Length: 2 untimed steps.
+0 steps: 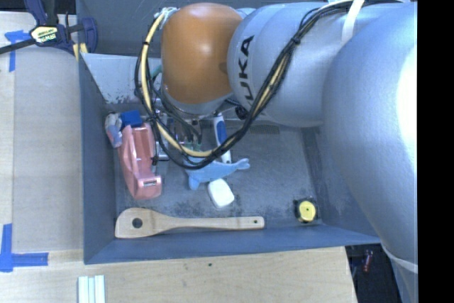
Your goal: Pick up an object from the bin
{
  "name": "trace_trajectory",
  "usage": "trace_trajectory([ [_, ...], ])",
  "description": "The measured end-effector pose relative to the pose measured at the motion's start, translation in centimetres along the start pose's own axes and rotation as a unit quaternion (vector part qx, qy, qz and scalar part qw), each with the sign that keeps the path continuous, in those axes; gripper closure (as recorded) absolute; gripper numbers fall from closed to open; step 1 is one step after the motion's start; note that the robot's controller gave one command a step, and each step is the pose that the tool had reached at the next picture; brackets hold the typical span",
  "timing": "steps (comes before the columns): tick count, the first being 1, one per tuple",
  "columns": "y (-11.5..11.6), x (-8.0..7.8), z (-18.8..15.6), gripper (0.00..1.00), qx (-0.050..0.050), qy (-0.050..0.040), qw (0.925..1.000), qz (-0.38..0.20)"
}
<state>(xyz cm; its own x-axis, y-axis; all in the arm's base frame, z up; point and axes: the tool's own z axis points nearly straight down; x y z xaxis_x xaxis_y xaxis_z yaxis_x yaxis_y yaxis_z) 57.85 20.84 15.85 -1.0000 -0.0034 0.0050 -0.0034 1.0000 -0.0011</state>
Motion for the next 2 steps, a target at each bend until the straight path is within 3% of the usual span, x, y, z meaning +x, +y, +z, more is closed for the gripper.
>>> trace_trajectory([
  [1, -0.1, -0.2, -0.5, 0.00, -0.001, -0.0038, 1.0000, 0.002],
  [2, -1.6, 8.0, 2.2, 0.00, -0.001, -0.0024, 0.9997, -0.025],
])
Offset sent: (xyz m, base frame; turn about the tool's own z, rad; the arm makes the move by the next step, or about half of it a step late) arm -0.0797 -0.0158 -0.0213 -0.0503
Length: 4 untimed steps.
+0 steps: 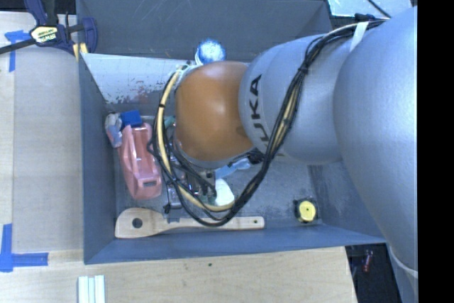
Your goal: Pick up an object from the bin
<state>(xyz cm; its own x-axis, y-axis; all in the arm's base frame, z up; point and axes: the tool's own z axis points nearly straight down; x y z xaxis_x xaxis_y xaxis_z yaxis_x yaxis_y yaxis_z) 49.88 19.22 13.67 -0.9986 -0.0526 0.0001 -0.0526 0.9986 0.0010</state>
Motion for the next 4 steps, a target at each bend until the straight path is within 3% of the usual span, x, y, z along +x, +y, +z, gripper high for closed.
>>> trace_trajectory([
  [1, -10.5, -4.3, 0.8, 0.00, 0.001, -0.0082, 0.9975, -0.071],
  [2, 2.5, 1.2, 1.0, 0.00, -0.002, -0.0025, 0.9912, -0.132],
  [3, -9.5, -8.3, 5.6, 0.00, -0.002, -0.0214, 0.9981, -0.057],
  [4, 1.7, 0.0, 5.6, 1.00, -0.008, -0.0270, 0.9946, -0.099],
])
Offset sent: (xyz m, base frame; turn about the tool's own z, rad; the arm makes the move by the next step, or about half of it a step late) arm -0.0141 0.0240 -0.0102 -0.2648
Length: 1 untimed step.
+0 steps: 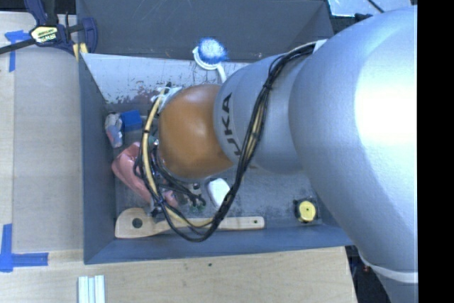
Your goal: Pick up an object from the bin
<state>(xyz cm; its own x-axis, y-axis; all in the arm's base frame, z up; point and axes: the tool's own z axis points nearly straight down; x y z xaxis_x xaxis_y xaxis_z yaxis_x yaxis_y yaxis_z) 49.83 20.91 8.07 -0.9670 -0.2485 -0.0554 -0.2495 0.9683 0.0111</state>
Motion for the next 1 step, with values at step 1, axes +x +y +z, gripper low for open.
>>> trace_trajectory([
  [1, 0.00, 0.00, 0.00, 1.00, 0.000, 0.0000, 1.0000, 0.000],
])
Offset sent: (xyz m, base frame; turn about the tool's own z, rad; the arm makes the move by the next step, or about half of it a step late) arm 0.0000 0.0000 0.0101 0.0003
